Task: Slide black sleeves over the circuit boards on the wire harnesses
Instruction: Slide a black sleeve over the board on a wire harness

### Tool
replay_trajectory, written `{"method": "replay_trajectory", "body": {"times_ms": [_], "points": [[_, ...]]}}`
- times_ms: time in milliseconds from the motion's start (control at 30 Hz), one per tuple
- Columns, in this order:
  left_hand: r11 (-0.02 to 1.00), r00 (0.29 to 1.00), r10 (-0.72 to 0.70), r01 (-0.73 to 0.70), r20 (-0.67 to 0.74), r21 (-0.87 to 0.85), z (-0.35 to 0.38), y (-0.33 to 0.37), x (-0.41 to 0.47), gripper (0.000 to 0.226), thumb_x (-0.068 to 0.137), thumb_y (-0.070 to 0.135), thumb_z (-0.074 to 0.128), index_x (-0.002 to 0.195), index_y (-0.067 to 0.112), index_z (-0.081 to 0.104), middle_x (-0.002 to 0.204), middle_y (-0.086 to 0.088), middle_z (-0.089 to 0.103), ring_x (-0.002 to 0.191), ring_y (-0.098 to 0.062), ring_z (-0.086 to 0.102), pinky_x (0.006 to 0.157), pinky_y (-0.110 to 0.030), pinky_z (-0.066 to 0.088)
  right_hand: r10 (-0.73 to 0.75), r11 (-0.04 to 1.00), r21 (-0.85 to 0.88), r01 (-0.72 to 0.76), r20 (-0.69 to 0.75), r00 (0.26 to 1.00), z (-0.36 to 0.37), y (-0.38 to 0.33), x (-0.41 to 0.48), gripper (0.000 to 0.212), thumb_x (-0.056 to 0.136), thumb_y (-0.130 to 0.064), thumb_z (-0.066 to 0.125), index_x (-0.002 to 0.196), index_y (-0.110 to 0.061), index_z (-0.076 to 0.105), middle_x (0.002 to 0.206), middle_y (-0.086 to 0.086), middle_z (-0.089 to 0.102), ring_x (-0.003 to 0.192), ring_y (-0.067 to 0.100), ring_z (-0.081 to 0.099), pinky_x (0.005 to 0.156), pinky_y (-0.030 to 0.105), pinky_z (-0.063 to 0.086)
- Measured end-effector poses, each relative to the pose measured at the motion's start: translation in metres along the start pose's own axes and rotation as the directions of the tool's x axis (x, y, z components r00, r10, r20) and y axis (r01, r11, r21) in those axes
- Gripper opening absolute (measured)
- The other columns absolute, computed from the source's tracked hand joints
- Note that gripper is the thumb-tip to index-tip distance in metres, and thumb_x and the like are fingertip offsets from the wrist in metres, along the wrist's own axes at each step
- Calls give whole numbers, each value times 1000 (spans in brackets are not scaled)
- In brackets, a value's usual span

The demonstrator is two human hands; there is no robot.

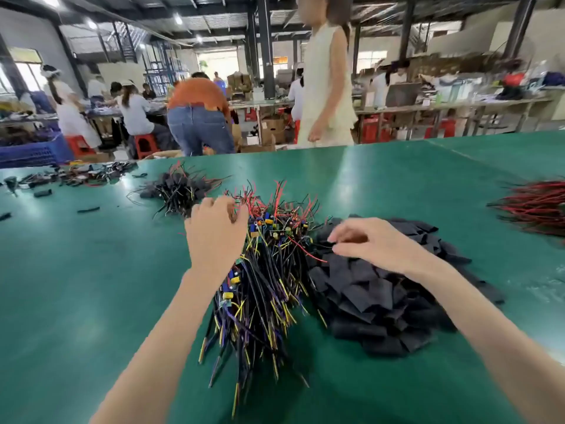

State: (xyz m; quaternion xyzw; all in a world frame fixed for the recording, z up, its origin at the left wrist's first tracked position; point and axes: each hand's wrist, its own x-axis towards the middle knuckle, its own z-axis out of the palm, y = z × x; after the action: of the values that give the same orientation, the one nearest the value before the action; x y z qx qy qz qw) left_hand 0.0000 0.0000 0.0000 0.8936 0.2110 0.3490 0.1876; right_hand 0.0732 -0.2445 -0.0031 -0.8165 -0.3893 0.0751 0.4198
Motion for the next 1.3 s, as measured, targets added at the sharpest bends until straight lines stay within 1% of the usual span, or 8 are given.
{"method": "replay_trajectory", "body": {"times_ms": [133, 300, 500, 633, 833, 933, 1067, 1300], "points": [[945, 989, -84, 41, 119, 324, 24, -4, 12, 50, 91, 54, 45, 97, 10, 68, 103, -12, 66, 112, -32, 46, 94, -42, 34, 184, 848, -514, -133, 50, 982, 10, 28, 29, 40, 76, -35, 72, 112, -24, 59, 96, -3, 53, 91, 17, 54, 86, 31, 45], [985, 996, -83, 77, 34, 155, 23, -7, 21, 33, 86, 49, 57, 89, 20, 71, 89, -4, 70, 103, -30, 55, 92, -40, 29, 152, 828, -543, -143, -29, 988, 38, 58, 16, 55, 75, -51, 67, 122, -30, 48, 115, -3, 51, 109, 20, 51, 95, 38, 37], [989, 990, -138, 137, -18, -54, 5, 10, 36, 23, 84, 36, 65, 99, 19, 68, 103, -5, 69, 106, -30, 58, 98, -41, 37, 28, 967, -227, -111, -342, 939, 43, 63, 13, 43, 71, -7, 76, 109, -18, 58, 99, -1, 49, 74, 2, 47, 78, 22, 37], [971, 986, -156, 165, 61, -174, 5, 20, 40, 23, 83, 25, 67, 101, 10, 64, 103, -9, 67, 102, -30, 59, 94, -41, 45, 69, 983, -107, -150, -542, 838, 39, 65, 11, 27, 68, -8, 79, 76, -22, 57, 87, 3, 53, 68, 2, 53, 66, 6, 34], [826, 957, -135, 251, 256, -504, 0, 37, 41, 23, 82, 14, 70, 88, 15, 48, 98, -14, 67, 88, -22, 61, 82, -37, 49, 133, 987, 152, -48, -618, 774, 33, 67, 8, 37, 73, 4, 60, 60, -15, 30, 84, 20, 63, 87, 16, 64, 71, 25, 39], [758, 898, -19, 300, 440, -580, -5, 38, 50, 19, 87, -1, 63, 93, 6, 46, 103, -26, 62, 66, -17, 66, 59, -26, 56, 117, 984, 176, -11, -609, 784, 34, 68, 6, 41, 77, 2, 60, 61, -15, 26, 76, 21, 60, 68, 17, 55, 63, 25, 35], [694, 968, -40, 204, 247, -690, -6, 39, 58, 15, 90, -2, 57, 92, 8, 45, 95, -15, 56, 65, -16, 63, 63, -31, 58, 48, 994, 110, 20, -587, 808, 39, 67, 4, 45, 78, -5, 69, 61, -17, 28, 60, 3, 37, 57, 14, 31, 57, 26, 29], [682, 973, -14, -159, -229, -714, -24, 58, 68, 12, 99, 7, 44, 105, 8, 54, 89, -1, 58, 69, -11, 55, 70, -30, 53, 2, 994, 87, 59, -578, 816, 43, 62, 4, 40, 73, -10, 76, 67, -25, 40, 66, -7, 47, 59, 12, 40, 62, 30, 39]]}}
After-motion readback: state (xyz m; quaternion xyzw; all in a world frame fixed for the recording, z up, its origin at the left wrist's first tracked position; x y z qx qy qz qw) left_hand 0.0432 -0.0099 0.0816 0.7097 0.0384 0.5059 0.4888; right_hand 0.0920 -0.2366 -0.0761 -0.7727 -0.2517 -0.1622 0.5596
